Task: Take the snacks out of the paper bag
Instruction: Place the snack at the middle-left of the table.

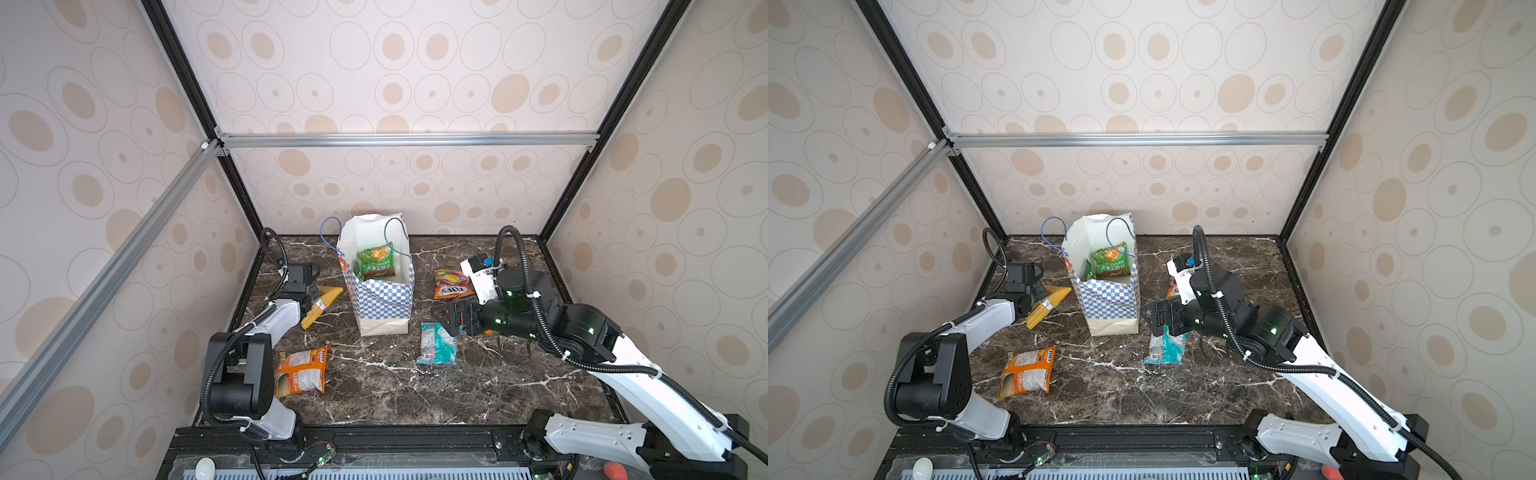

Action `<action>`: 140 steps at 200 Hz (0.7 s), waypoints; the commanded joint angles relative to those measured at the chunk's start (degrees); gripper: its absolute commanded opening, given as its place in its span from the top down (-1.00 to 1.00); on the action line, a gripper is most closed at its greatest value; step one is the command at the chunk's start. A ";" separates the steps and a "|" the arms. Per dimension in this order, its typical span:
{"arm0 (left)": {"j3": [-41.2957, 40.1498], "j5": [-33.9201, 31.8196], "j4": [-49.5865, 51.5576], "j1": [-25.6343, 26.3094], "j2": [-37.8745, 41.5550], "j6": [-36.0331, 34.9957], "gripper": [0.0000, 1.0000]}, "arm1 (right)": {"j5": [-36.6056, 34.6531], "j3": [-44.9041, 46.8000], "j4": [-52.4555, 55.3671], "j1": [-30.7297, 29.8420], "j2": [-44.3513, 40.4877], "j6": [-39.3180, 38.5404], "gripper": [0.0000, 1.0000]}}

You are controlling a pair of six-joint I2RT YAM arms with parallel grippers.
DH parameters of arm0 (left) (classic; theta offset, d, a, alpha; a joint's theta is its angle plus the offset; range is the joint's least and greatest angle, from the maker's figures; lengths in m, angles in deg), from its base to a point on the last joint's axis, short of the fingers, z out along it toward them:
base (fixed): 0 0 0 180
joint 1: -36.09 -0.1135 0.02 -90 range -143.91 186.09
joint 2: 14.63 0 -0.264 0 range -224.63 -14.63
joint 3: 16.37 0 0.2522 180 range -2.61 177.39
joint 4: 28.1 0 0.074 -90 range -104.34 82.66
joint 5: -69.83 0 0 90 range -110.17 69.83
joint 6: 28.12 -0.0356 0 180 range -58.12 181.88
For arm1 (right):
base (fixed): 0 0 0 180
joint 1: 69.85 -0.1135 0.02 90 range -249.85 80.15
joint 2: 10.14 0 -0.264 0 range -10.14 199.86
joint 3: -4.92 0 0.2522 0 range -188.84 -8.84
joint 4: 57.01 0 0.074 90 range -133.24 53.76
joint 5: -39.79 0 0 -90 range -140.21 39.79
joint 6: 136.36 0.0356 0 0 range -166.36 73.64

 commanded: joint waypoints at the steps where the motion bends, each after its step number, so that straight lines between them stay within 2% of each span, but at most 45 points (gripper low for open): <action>1: -1.04 -1.39 -2.09 -0.09 -1.56 2.24 0.93 | -0.72 0.19 0.48 -0.47 -0.20 0.36 -0.99; 14: -1.23 -1.17 -1.92 -0.08 -2.58 2.08 0.84 | -0.56 -0.21 0.84 -0.41 0.09 0.32 -0.99; 46: -1.58 -0.38 -1.96 -0.09 -2.57 1.58 0.47 | -0.61 -0.56 1.12 -0.47 0.28 0.29 -0.99; 67: -1.52 -0.10 -1.76 -0.03 -0.58 1.05 0.17 | -0.69 -0.87 1.13 -0.47 0.32 0.37 -1.00; 104: 0.05 1.58 1.06 -0.09 5.71 0.68 -0.18 | -0.51 -1.30 1.13 -0.47 0.98 0.58 -0.99; 140: 4.25 4.11 7.16 -0.06 12.87 -0.07 -0.30 | -0.17 -1.71 1.22 -0.51 1.65 0.48 -0.99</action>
